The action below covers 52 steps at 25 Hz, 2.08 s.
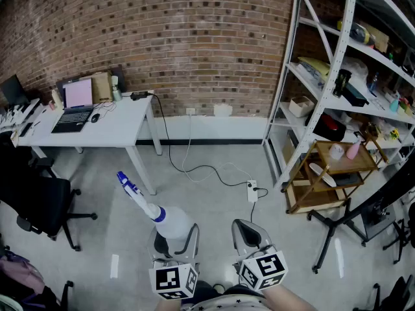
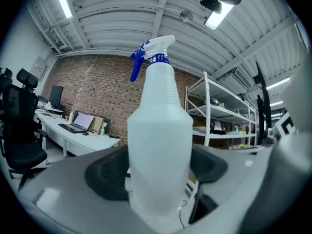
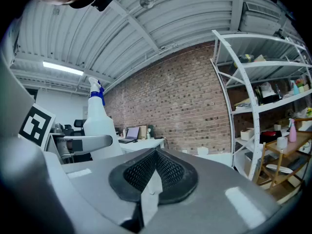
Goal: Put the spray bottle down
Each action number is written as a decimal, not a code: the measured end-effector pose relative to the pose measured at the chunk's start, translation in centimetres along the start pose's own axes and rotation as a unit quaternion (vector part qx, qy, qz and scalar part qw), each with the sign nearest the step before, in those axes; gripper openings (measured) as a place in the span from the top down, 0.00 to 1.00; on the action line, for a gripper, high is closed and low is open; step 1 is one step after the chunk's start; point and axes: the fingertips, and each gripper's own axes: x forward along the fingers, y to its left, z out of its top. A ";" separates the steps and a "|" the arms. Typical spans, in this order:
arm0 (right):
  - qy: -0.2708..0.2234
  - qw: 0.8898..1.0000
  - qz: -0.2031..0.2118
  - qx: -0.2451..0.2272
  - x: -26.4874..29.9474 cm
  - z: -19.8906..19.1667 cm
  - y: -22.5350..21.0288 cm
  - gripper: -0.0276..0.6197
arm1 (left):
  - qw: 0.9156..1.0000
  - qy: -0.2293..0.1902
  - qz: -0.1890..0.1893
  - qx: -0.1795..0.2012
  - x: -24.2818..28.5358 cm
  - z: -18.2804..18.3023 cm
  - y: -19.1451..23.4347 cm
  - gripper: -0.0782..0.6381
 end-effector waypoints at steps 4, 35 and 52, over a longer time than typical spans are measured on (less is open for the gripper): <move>0.011 1.000 0.023 0.002 2.2 -0.4 1.3 0.96 | 1.000 0.005 0.024 0.001 0.6 0.1 2.4 0.37; 0.058 0.992 0.112 -0.014 45.0 1.4 12.6 0.96 | 0.995 -0.007 0.101 0.011 29.2 2.5 38.5 0.37; 0.122 0.982 0.140 -0.021 66.1 0.1 7.0 0.96 | 0.991 0.005 0.132 0.010 52.6 -2.1 49.9 0.37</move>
